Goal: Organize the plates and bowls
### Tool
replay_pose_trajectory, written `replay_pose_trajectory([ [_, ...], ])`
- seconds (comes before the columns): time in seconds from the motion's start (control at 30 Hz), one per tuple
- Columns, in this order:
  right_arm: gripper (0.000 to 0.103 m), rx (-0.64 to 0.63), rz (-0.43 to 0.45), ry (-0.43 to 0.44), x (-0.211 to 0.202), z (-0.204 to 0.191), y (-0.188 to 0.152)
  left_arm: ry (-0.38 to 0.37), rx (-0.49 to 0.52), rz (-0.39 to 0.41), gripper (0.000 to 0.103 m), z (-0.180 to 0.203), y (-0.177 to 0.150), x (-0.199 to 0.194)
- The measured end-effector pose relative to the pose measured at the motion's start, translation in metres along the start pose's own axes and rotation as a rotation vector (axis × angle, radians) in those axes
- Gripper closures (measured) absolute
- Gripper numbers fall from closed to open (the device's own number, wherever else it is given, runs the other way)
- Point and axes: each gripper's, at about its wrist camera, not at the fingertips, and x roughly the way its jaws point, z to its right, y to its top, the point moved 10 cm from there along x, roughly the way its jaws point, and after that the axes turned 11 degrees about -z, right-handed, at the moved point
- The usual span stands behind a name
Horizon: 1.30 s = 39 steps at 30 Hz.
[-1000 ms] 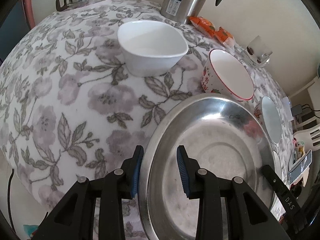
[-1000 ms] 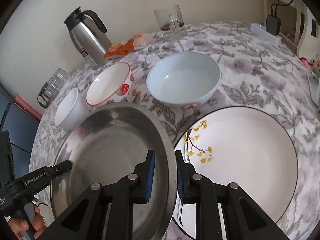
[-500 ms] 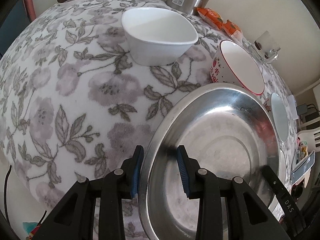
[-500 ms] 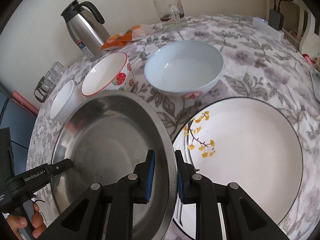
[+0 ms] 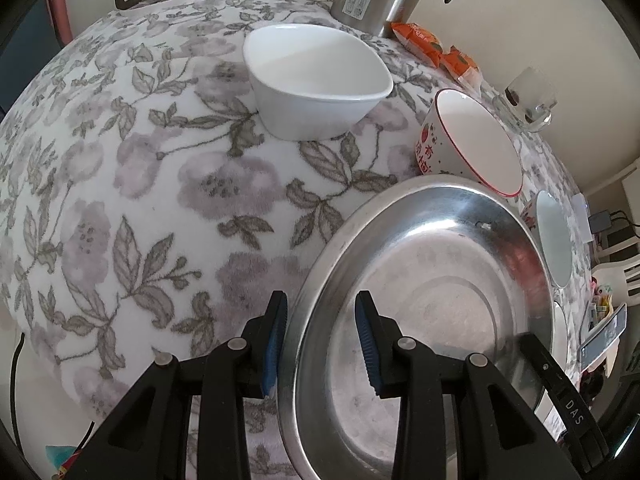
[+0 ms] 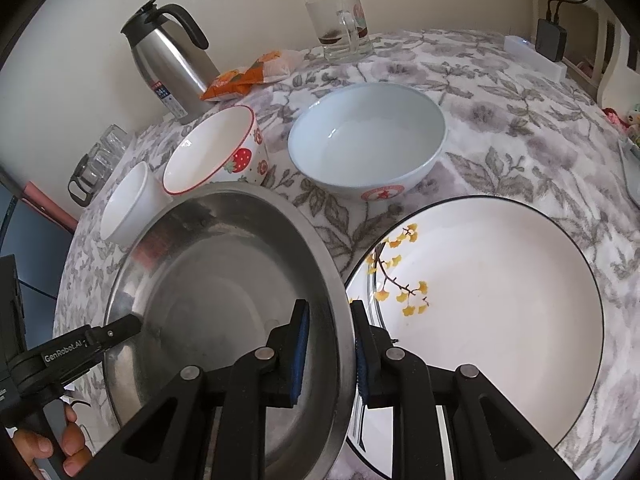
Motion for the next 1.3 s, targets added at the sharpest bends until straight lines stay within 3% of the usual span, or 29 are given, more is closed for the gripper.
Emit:
replay_pose_trajectory([
  [0.17,0.064,-0.003,0.025,0.002,-0.008,-0.003,0.004,0.001,0.009,0.022,0.065,0.002,0.002,-0.007],
  [0.5,0.059,0.018,0.126,0.006,-0.04,-0.003,0.016,0.008,0.065,0.148,0.057,0.014,0.01,-0.038],
  [0.57,0.058,0.016,0.15,0.003,-0.047,-0.004,0.018,0.016,0.075,0.189,0.05,0.016,0.013,-0.047],
  [0.67,0.044,-0.003,0.17,-0.01,-0.053,-0.01,0.02,0.034,0.092,0.229,0.04,0.019,0.015,-0.055],
  [0.9,0.033,-0.094,0.144,-0.056,-0.044,-0.028,0.015,0.083,0.085,0.185,0.039,0.01,0.014,-0.043],
  [0.97,0.026,-0.118,0.142,-0.079,-0.042,-0.032,0.014,0.086,0.063,0.181,0.022,0.004,0.014,-0.043],
  [1.0,0.022,-0.126,0.144,-0.088,-0.041,-0.033,0.014,0.087,0.056,0.185,0.019,0.002,0.014,-0.043],
  [1.13,0.017,-0.154,0.151,-0.109,-0.041,-0.036,0.013,0.107,0.055,0.218,0.018,0.0,0.016,-0.047],
  [1.23,0.003,-0.151,0.144,-0.119,-0.039,-0.034,0.013,0.116,0.065,0.221,0.017,0.001,0.017,-0.047],
  [1.3,0.0,-0.149,0.148,-0.125,-0.04,-0.032,0.013,0.109,0.067,0.222,0.017,0.002,0.017,-0.046],
])
